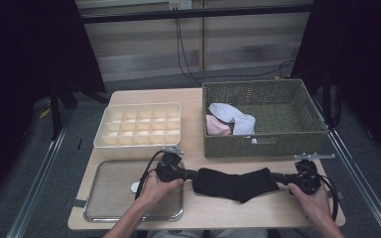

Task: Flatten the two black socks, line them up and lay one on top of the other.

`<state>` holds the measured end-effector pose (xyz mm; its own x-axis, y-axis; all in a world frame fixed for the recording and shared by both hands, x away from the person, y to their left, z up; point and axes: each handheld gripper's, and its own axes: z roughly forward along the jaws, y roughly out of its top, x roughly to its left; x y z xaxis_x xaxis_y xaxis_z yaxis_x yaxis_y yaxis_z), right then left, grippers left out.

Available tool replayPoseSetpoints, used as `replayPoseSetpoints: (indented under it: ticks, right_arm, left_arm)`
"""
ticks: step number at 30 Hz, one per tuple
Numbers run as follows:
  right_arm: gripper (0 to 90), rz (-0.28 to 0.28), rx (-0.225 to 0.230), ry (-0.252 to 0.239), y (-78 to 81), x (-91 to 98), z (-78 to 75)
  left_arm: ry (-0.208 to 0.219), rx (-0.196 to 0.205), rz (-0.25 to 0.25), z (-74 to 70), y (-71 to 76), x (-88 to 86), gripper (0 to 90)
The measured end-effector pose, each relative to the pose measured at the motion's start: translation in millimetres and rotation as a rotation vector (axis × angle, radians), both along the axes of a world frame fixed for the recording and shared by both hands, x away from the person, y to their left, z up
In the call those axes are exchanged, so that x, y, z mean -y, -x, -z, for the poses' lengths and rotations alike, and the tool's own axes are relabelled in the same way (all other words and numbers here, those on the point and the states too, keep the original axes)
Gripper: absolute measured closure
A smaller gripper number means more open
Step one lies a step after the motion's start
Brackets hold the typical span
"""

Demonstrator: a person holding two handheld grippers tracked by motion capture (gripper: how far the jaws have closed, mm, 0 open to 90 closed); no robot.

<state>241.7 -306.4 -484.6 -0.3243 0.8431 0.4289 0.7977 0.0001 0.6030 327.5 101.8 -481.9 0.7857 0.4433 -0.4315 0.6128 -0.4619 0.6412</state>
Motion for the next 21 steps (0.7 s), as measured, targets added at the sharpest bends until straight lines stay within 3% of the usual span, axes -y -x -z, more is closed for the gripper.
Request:
replayPoseSetpoints:
  ticks: [7,9,11,14,17,20,21]
  right_arm:
    - [88.0,0.027,-0.015,0.039,-1.2,5.3,4.5]
    - [87.6,0.032,-0.021,0.052,-2.0,7.1,6.7]
    - [87.6,0.034,-0.026,0.050,-3.0,7.6,8.6]
    - [87.3,0.043,-0.025,0.054,-4.1,8.4,8.4]
    - [86.4,0.053,-0.028,0.069,-6.3,7.7,6.5]
    - [82.6,0.058,-0.030,0.096,-10.6,8.2,3.2]
    - [81.4,0.067,-0.024,0.085,-10.5,9.2,1.5]
  left_arm:
    - [-0.012,-0.005,-0.011,2.4,0.0,2.2,86.5]
    - [-0.046,0.010,-0.024,4.4,-0.7,4.8,85.8]
    - [-0.021,-0.002,-0.020,7.0,-2.3,6.7,82.8]
    - [-0.018,-0.007,-0.012,5.9,-1.0,7.9,77.6]
    - [-0.022,-0.009,-0.013,4.4,-0.7,7.9,72.7]
    - [-0.057,-0.002,-0.013,5.2,-2.3,11.2,66.8]
    - [-0.055,-0.002,-0.013,5.4,-2.6,11.9,65.7]
